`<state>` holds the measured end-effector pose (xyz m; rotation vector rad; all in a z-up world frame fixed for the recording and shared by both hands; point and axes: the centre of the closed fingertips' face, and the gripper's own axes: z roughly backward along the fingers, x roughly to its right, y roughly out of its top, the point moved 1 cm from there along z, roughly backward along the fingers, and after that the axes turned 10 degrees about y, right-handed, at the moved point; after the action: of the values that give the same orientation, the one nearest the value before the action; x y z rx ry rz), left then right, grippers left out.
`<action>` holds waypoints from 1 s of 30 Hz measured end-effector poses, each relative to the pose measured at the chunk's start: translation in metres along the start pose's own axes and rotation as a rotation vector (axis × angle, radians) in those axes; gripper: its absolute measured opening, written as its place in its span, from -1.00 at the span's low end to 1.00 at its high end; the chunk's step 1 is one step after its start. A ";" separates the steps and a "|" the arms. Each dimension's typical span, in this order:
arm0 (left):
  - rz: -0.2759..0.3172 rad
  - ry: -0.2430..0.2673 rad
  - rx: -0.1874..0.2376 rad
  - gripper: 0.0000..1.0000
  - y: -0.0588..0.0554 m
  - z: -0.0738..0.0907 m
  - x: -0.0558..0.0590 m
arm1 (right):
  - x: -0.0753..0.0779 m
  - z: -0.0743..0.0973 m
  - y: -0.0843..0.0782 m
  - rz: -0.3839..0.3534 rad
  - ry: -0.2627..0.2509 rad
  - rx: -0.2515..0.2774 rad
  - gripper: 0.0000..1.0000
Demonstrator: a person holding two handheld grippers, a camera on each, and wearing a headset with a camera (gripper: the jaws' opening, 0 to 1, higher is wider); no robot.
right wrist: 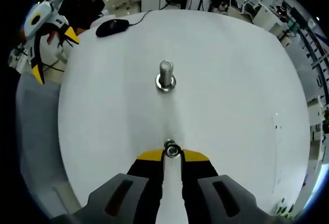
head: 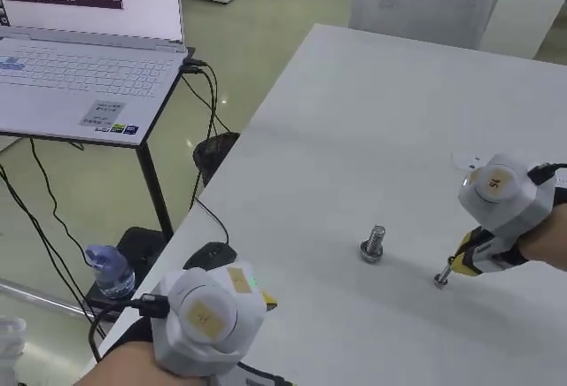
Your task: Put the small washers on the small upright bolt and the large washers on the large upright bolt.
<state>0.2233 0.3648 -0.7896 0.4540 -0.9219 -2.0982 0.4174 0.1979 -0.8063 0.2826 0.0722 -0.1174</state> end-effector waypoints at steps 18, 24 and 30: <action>0.009 -0.003 -0.014 0.36 -0.009 0.003 0.002 | 0.002 -0.030 -0.004 0.026 0.027 -0.047 -0.74; 0.017 -0.004 -0.022 0.35 -0.014 0.005 0.005 | 0.004 -0.040 -0.007 0.023 0.035 -0.063 -0.74; 0.020 -0.003 -0.029 0.34 -0.016 0.006 0.005 | 0.003 -0.045 -0.010 0.028 0.043 -0.079 -0.74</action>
<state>0.2081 0.3712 -0.7975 0.4252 -0.8927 -2.0916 0.4165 0.2012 -0.8527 0.2069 0.1156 -0.0803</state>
